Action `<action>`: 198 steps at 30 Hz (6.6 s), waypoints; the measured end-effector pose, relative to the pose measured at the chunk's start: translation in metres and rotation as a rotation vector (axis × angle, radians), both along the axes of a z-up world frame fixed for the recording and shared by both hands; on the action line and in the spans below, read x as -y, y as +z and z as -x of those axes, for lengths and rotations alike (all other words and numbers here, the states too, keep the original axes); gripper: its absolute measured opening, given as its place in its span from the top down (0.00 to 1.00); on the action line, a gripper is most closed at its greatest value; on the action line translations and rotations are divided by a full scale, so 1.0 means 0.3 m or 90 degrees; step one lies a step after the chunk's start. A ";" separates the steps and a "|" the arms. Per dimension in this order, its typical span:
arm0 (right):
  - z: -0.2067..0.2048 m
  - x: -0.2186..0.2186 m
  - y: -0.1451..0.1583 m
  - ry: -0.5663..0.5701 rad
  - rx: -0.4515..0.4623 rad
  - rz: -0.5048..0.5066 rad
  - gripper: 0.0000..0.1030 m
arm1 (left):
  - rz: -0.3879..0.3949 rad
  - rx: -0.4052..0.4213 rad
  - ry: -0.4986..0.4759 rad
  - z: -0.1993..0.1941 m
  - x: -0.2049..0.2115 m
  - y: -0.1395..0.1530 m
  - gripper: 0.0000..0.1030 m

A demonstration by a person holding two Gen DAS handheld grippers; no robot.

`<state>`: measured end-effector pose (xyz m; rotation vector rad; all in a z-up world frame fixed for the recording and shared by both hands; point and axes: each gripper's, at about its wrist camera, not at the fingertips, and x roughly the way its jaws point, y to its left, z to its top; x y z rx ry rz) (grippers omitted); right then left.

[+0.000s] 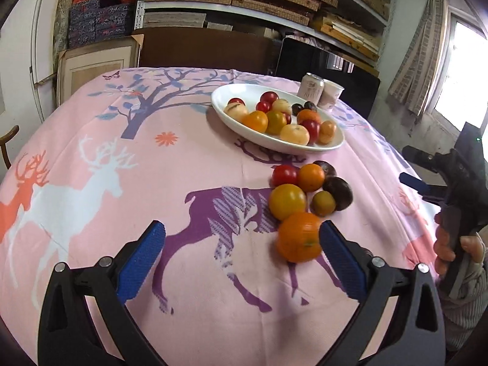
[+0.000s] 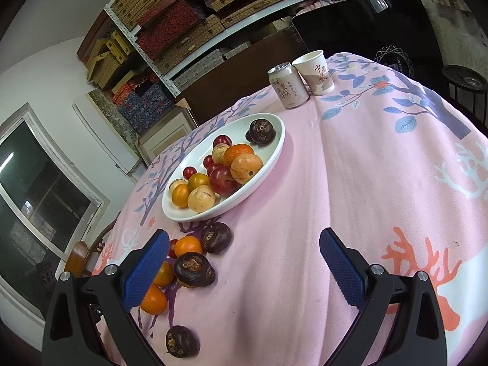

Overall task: Organize fruits
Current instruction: 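Move both open tools back toward the fruit pile, then grasp a large orange mandarin with the left tool while the right grasps a dark plum, then carry the mandarin and plum onto the white plate and open both tools, then move both open tools back toward the remaining fruit pile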

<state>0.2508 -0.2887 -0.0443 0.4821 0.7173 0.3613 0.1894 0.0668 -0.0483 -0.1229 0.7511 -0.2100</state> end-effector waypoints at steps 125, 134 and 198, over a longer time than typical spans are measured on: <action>-0.162 -0.167 0.044 0.124 0.025 0.159 0.62 | -0.014 -0.085 0.172 -0.592 -0.355 -0.098 0.57; -0.163 -0.156 0.044 0.117 0.027 0.156 0.61 | -0.008 -0.031 0.130 -0.557 -0.294 -0.032 0.57; -0.060 -0.053 0.006 -0.001 0.012 0.076 0.06 | -0.127 -0.021 -0.069 -0.187 0.223 -0.057 0.05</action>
